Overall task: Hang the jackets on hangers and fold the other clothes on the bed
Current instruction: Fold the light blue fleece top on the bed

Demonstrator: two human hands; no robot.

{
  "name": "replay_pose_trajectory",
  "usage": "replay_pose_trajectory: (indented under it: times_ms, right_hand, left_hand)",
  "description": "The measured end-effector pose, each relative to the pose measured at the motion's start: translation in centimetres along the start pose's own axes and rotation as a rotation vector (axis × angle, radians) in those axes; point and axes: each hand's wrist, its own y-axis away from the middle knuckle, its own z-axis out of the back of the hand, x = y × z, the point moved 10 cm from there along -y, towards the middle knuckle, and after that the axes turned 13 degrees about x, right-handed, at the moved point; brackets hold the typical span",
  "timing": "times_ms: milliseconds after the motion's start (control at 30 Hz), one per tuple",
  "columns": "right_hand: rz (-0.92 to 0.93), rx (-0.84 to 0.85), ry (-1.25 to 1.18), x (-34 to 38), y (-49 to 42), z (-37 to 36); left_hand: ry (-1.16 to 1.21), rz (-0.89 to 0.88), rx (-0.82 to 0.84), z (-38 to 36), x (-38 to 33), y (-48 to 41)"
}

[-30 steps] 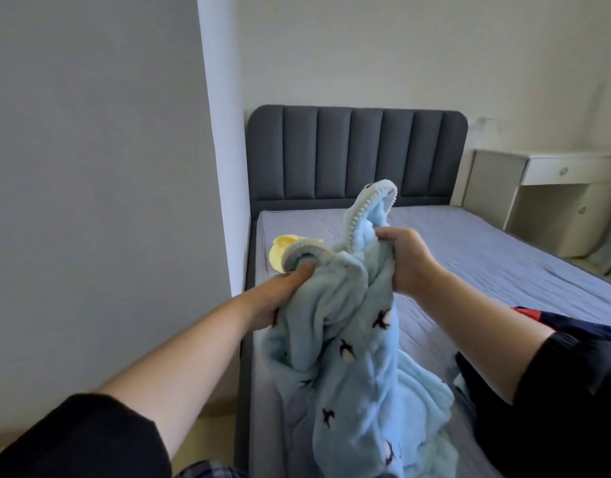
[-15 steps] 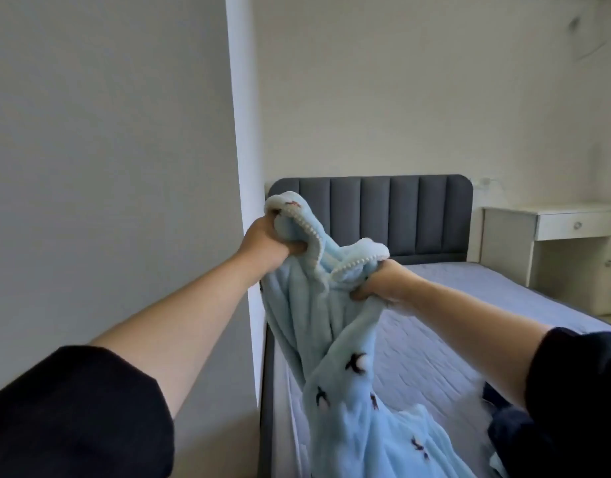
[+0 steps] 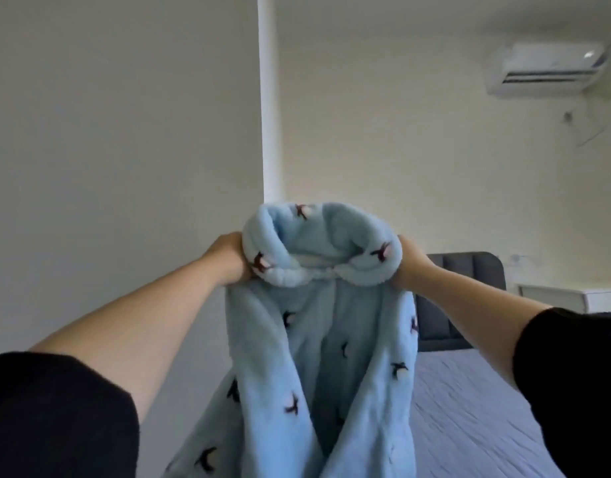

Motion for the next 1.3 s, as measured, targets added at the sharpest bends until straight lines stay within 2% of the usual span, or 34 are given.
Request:
replay_pose_trajectory:
  times_ms: [33, 100, 167, 200, 267, 333, 433, 533, 667, 733, 833, 900, 1000, 1067, 1167, 1233, 1300]
  right_hand:
    - [0.002, 0.019, 0.040, -0.1, 0.3, -0.5]
    - [0.083, -0.105, 0.010, 0.9, 0.8, 0.7]
    - [0.121, -0.261, -0.162, 1.4, 0.9, 3.2]
    - [0.100, -0.296, -0.246, 1.2, 0.6, 4.3]
    - [0.001, -0.233, -0.330, 0.2, 0.1, 5.2]
    - [-0.090, -0.113, -0.397, -1.4, -0.2, 4.5]
    - [-0.073, -0.044, -0.532, -2.4, 0.7, 4.1]
    - [-0.045, -0.010, -0.646, -2.1, 1.7, 5.2]
    - [-0.006, -0.118, -0.647, -1.0, 2.7, 9.3]
    - [0.005, -0.141, -0.695, -1.2, 3.3, 11.0]
    - [-0.112, -0.008, -0.564, -3.0, 4.0, 10.7]
    - [-0.215, 0.102, -0.333, -5.2, 4.4, 8.4]
    - [-0.257, 0.091, -0.152, -8.7, 5.4, 4.4]
    - [-0.284, 0.121, -0.085, -11.8, 6.4, 0.6]
    - [-0.345, 0.267, 0.065, -16.8, 8.6, -6.5]
    - [-0.358, 0.409, 0.219, -19.8, 10.7, -12.0]
    - [-0.390, 0.485, 0.270, -23.1, 13.4, -17.1]
  left_hand:
    - [-0.057, 0.001, 0.017, -0.2, 0.6, 0.2]
    - [-0.035, -0.025, -0.121, 2.2, 1.0, 0.7]
    - [0.110, -0.050, -0.305, 5.1, 1.7, 1.2]
    - [0.228, -0.046, -0.330, 5.8, 2.6, 1.1]
    - [0.496, 0.014, -0.204, 4.6, 4.9, 0.5]
    - [0.572, 0.052, -0.083, 3.0, 6.3, 0.2]
    - [0.519, -0.011, -0.103, 3.7, 5.6, 0.7]
    - [0.441, -0.107, -0.224, 6.3, 3.4, 1.7]
    - [0.082, -0.275, -0.472, 9.7, -1.8, 4.1]
    - [-0.056, -0.326, -0.521, 9.9, -3.5, 4.6]
    - [-0.282, -0.345, -0.381, 7.1, -4.6, 3.1]
    - [-0.295, -0.312, -0.225, 3.6, -4.1, 2.0]
    - [-0.282, -0.210, -0.104, -3.1, -2.2, 1.9]
    - [-0.313, -0.170, -0.081, -8.1, -0.8, 2.0]
    - [-0.380, -0.130, 0.008, -16.5, 0.8, 2.5]
    - [-0.439, -0.033, 0.172, -23.1, 2.4, 3.1]
    - [-0.434, 0.063, 0.348, -29.8, 4.4, 4.0]
